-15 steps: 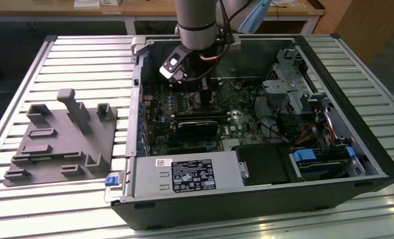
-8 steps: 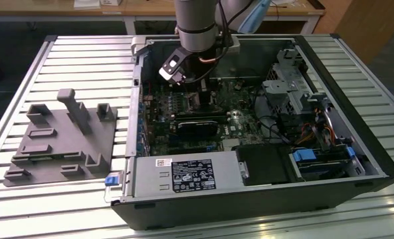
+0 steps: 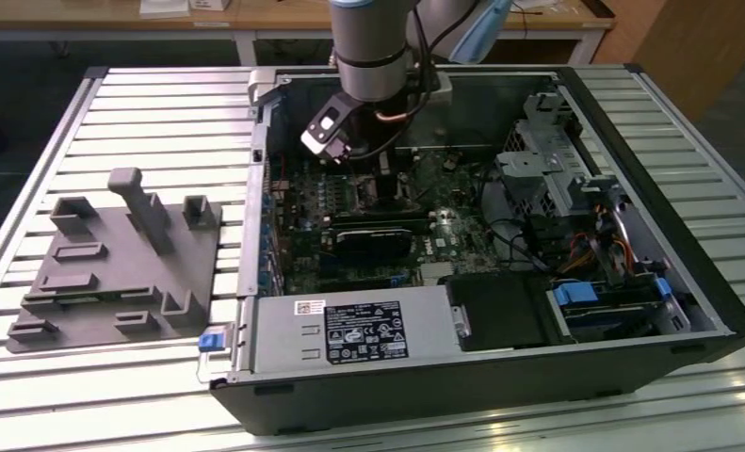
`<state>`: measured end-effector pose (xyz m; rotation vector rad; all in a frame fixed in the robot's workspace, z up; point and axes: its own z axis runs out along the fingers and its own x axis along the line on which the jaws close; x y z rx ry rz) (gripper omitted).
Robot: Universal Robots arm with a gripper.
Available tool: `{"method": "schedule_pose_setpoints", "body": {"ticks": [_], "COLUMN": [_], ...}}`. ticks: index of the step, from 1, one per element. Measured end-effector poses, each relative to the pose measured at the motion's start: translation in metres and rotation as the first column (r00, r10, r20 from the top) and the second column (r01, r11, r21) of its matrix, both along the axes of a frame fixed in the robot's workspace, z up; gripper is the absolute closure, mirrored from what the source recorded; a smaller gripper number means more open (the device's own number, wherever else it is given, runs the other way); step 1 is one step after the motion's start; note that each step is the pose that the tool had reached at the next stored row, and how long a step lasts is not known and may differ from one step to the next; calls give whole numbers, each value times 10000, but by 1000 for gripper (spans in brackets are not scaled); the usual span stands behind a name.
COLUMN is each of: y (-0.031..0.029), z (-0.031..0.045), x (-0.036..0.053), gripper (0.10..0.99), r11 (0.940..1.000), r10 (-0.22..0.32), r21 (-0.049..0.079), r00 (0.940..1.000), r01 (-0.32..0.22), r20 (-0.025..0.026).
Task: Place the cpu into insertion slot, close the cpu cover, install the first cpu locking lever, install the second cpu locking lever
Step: 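Place the cpu into insertion slot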
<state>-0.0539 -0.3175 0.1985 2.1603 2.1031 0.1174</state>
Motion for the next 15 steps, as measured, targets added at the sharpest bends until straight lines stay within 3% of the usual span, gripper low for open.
{"method": "schedule_pose_setpoints", "body": {"ticks": [15], "y": [33], "z": [-59], "x": [0], "gripper": [545], "r11": [10000], "r10": [0], "r21": [-1], "r00": [10000], "r01": [0], "r20": [0]}}
